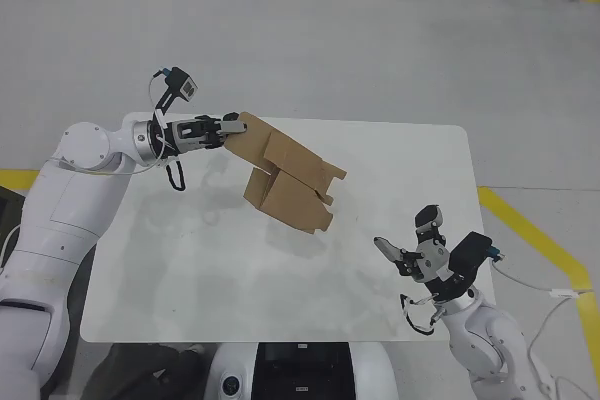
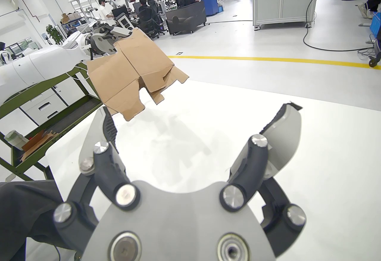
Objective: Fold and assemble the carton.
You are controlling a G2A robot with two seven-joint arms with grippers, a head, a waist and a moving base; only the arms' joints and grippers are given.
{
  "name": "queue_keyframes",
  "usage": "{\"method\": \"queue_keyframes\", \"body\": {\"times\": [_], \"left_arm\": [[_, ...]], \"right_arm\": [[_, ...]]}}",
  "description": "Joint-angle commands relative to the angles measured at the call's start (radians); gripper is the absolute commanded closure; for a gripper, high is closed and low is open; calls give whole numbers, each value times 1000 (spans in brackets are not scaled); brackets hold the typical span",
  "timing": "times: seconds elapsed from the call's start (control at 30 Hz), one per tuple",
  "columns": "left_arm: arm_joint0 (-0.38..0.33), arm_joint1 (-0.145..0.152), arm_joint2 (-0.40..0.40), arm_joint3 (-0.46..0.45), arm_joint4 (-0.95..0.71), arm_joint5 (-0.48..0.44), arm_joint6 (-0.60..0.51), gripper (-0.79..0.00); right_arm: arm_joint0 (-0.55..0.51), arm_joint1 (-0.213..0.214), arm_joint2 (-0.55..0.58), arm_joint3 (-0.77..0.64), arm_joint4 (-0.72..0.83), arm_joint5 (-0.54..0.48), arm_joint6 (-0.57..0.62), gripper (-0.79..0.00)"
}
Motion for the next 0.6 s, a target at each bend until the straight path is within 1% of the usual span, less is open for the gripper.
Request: {"method": "queue_keyframes", "body": {"times": [0.0, 0.17, 0.27, 0.43, 0.57], "left_arm": [[0, 0, 0, 0, 0, 0, 0, 0], [0, 0, 0, 0, 0, 0, 0, 0], [0, 0, 0, 0, 0, 0, 0, 0], [0, 0, 0, 0, 0, 0, 0, 0], [0, 0, 0, 0, 0, 0, 0, 0]], "right_arm": [[0, 0, 0, 0, 0, 0, 0, -785], [0, 0, 0, 0, 0, 0, 0, -785], [20, -1, -15, -1, -13, -15, 31, -785], [80, 0, -47, 30, 47, -100, 127, -785], [135, 0, -80, 76, 197, -201, 237, -785]]}}
